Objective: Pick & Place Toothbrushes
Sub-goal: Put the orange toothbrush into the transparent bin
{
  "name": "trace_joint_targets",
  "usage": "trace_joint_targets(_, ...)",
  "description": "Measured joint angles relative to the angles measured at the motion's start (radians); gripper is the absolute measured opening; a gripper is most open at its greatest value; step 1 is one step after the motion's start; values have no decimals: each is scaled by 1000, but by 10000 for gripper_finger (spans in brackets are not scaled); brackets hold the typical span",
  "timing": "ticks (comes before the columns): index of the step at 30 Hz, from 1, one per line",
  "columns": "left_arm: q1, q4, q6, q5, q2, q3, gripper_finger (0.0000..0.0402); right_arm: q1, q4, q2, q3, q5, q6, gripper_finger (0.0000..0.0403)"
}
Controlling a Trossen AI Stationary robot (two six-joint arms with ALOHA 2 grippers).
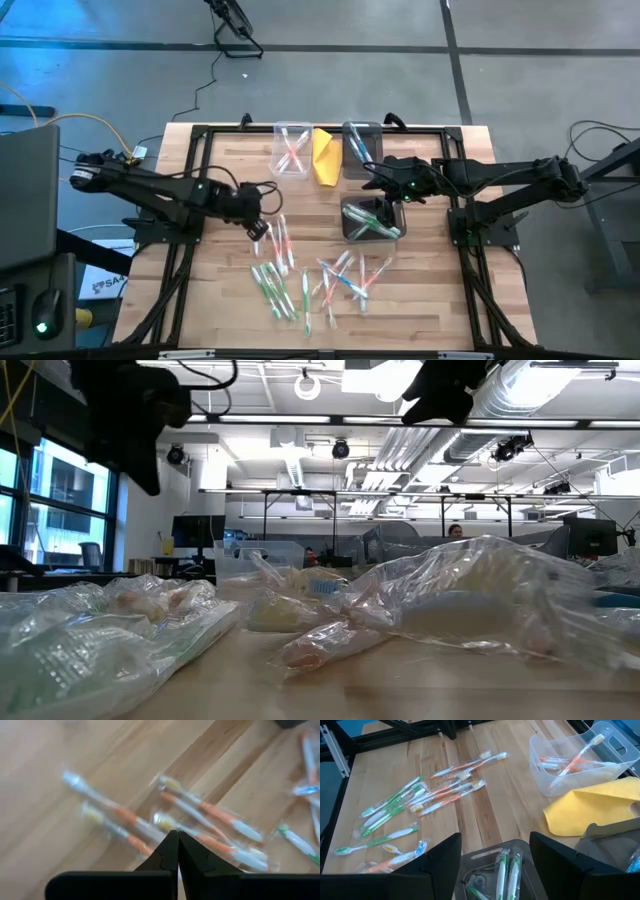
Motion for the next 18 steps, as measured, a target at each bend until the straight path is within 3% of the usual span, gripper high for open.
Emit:
trace_joint_targets(9,-72,-100,-368,-83,11,0,0,0,0,0,0,1,0,226)
trace_joint_targets(15,-69,-92,-380,-108,28,0,0,0,0,0,0,1,-3,226)
trace_joint_targets(18,-69,-93,-381,-59,26,0,0,0,0,0,0,1,-9,226)
